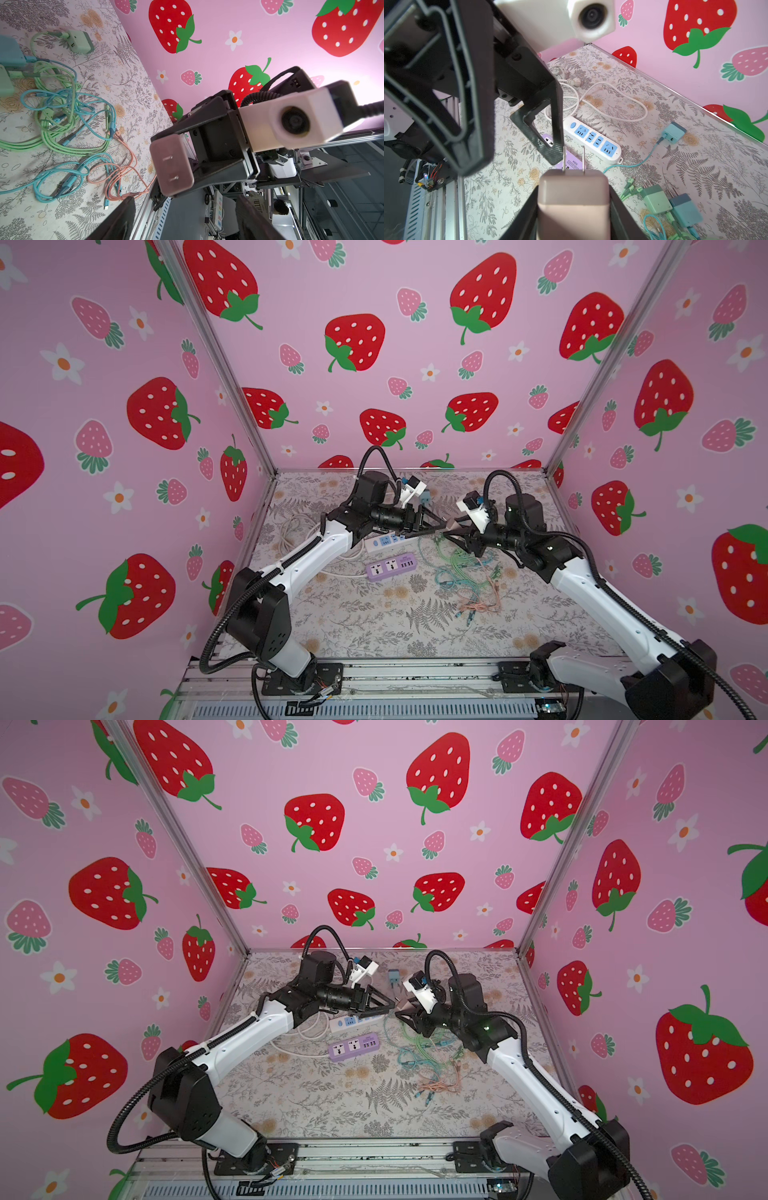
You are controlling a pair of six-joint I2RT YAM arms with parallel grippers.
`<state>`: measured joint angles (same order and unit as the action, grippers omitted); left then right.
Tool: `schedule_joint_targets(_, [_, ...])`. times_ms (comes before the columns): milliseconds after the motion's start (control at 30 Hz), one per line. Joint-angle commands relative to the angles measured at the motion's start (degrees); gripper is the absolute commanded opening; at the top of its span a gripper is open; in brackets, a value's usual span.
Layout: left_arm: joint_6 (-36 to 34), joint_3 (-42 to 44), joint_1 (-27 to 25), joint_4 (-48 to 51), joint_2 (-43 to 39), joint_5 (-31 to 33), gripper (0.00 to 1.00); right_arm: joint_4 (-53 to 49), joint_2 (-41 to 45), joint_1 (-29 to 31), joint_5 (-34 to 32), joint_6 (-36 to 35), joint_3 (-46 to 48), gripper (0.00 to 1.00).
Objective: Insert the plug
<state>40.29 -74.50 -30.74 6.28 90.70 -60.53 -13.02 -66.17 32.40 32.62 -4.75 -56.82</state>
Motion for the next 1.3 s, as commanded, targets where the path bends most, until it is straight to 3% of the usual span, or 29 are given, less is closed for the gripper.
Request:
schedule_joint_targets(0, [-1.05, -1.67, 0.02, 2.0, 0.72, -1.95, 0.73, 0.44, -0.41, 1.32, 0.36, -2.93, -1.62, 0.34])
schedule_joint_targets(300, [-2.41, -3.17, -0.61, 5.79, 2.15, -1.83, 0.57, 0.15, -1.15, 3.7, -0.51, -4.18, -2.77, 0.36])
schedule_joint_targets(600, [-2.19, -3.81, -0.83, 6.43, 2.55, -1.08, 0.32, 0.09, -1.6, 4.69, -1.33, -4.91, -3.32, 0.38])
schedule_joint_targets(667, [-2.06, -3.74, -0.76, 6.37, 2.63, -0.98, 0.22, 0.05, -1.53, 4.77, -1.64, -4.91, -3.26, 0.39])
schedule_joint_targets(833, [-1.8, -3.25, -0.9, 5.55, 2.49, -0.4, 0.09, 0.57, -0.51, 4.77, -3.46, -3.66, -2.76, 0.51])
schedule_joint_targets(967, [-1.35, -1.85, -0.82, 3.64, 2.0, 2.75, 0.0, 0.06, 2.17, 4.77, -7.97, 1.56, -2.94, 0.67])
schedule_joint_targets(1100, [-0.21, -0.1, -0.7, -0.12, 1.72, 6.92, 0.0, 0.69, 6.74, 4.75, -11.69, 10.01, -1.76, 0.73])
schedule_joint_targets(1267, [3.15, 1.49, -0.67, -6.98, 2.17, 10.95, 0.0, 9.11, 11.5, 4.78, -8.04, 24.34, 5.69, 0.72])
